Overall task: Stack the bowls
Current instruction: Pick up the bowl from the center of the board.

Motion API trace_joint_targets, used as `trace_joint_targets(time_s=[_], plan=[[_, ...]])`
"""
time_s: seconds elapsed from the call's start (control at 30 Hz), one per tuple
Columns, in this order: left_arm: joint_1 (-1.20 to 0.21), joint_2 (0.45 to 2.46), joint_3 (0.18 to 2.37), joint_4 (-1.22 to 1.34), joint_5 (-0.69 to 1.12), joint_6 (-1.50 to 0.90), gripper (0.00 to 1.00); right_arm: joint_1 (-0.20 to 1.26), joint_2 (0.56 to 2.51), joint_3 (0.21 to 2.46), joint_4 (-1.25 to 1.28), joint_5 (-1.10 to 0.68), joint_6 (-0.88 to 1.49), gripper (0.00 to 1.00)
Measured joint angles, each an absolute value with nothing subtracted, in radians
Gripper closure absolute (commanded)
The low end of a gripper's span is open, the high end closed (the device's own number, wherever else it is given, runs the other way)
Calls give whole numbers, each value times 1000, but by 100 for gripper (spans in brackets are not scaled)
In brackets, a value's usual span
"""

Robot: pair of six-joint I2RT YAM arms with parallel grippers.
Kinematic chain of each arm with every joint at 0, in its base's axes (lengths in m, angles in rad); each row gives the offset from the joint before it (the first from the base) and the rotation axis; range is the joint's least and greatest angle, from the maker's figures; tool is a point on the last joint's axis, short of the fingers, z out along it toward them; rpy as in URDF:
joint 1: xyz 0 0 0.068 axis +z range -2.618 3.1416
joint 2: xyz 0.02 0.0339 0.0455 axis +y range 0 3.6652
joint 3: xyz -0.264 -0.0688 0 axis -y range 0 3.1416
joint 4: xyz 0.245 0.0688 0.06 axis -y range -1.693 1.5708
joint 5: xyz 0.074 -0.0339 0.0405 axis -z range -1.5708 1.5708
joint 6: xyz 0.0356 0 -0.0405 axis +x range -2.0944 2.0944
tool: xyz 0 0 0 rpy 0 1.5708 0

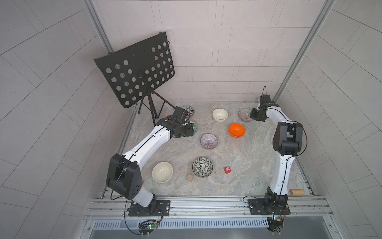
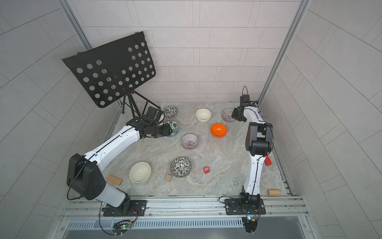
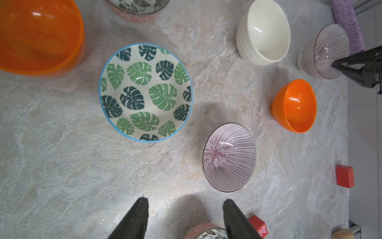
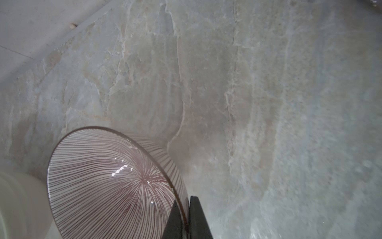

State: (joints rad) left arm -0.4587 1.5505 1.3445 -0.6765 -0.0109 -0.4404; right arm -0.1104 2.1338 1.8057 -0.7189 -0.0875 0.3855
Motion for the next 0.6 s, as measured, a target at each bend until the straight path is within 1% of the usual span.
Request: trace_joint_targets(time_s=[0.13, 0.33, 0.47, 0.6], plan=[[-493, 1567, 1430, -682, -10, -437, 39, -54, 1939, 1696, -733, -48, 364, 100], [-553, 1612, 1542, -693, -13, -437, 36, 125, 1658, 1568, -720, -11, 342, 100], [-588, 1627, 1567, -703, -17, -441, 36, 270, 1552, 1465, -707, -5, 339, 100], [-622, 1627, 1567, -709, -39, -450, 37, 387, 1546, 1415, -709, 28, 332, 100]])
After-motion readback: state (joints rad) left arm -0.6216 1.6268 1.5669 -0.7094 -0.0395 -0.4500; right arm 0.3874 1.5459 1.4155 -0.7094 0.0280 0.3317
